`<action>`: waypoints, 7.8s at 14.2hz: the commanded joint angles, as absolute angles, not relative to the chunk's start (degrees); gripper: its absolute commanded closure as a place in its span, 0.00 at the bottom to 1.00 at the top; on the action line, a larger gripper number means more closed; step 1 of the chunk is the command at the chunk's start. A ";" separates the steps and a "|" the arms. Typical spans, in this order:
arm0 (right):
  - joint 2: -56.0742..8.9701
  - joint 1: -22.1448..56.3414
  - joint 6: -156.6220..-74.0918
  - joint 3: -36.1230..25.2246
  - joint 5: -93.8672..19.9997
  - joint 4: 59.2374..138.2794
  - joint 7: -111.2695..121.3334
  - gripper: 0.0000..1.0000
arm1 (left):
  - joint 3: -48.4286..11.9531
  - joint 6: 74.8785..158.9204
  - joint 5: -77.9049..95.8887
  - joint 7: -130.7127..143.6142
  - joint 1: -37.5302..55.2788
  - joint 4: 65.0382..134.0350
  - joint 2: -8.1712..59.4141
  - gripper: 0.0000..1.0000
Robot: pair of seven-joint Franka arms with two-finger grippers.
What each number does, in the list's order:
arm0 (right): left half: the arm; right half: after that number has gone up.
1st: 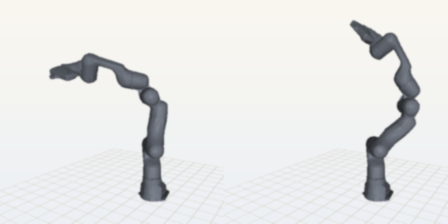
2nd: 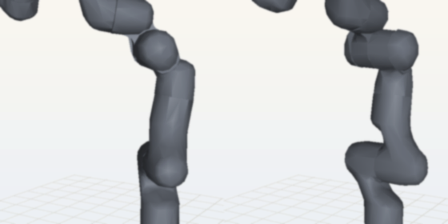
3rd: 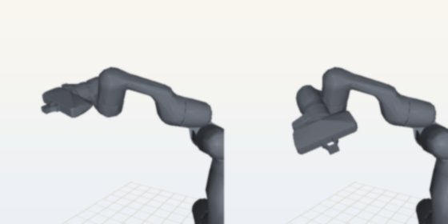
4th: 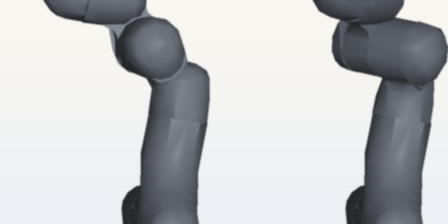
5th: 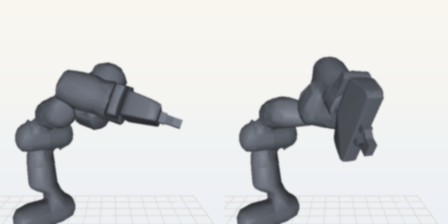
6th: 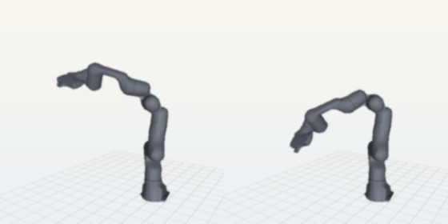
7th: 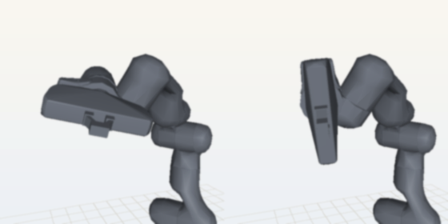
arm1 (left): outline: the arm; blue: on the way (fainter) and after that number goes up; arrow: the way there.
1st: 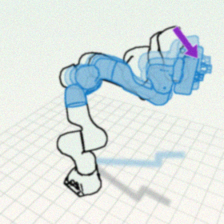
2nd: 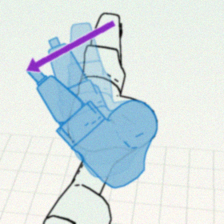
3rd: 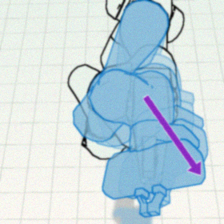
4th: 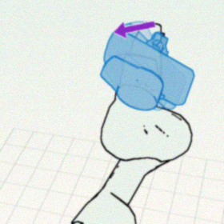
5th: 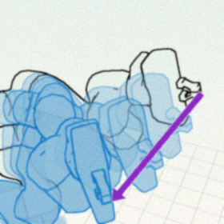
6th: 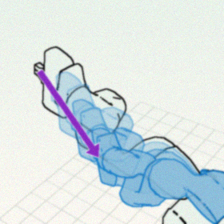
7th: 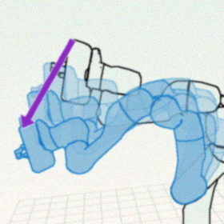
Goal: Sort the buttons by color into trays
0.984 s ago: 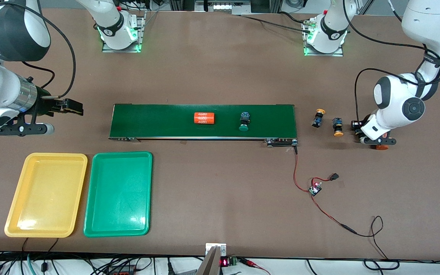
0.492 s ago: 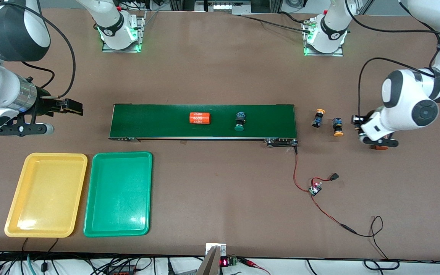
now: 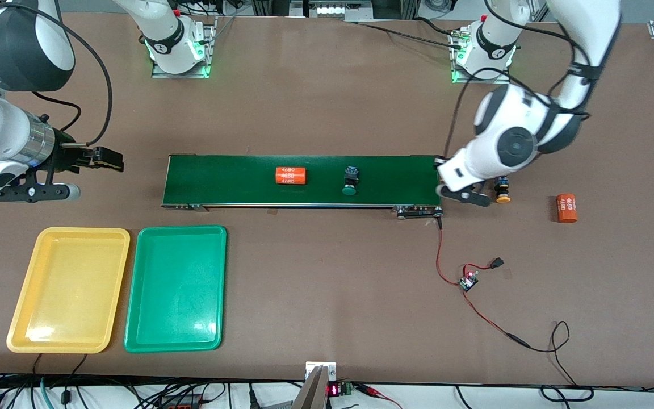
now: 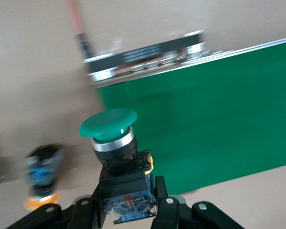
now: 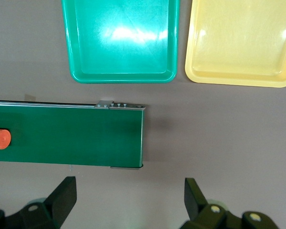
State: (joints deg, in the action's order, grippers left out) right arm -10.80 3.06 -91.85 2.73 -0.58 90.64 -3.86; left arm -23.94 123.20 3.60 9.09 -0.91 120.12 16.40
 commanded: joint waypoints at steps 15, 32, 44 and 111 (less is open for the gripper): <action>-8.01 1.85 -91.76 2.90 -1.32 94.12 -2.73 0.00 | -24.89 120.53 5.27 19.34 0.70 119.44 11.26 0.00; -0.36 4.64 -100.43 3.43 -4.92 107.11 -2.53 0.00 | 4.30 141.75 -19.78 -9.93 -9.74 119.36 26.43 0.00; -5.61 24.34 -123.81 7.63 -4.22 114.87 -34.59 0.00 | -0.33 132.29 -19.51 -9.67 -10.28 118.31 24.00 0.78; -27.10 15.20 -145.99 -6.68 4.75 110.27 -7.11 0.00 | -12.74 121.04 0.85 -12.05 -1.94 120.87 18.11 0.81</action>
State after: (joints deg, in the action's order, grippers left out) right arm -35.03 13.92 -146.28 -7.31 5.48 102.08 -6.35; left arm -12.07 126.62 -1.35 -13.62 -1.87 125.07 19.42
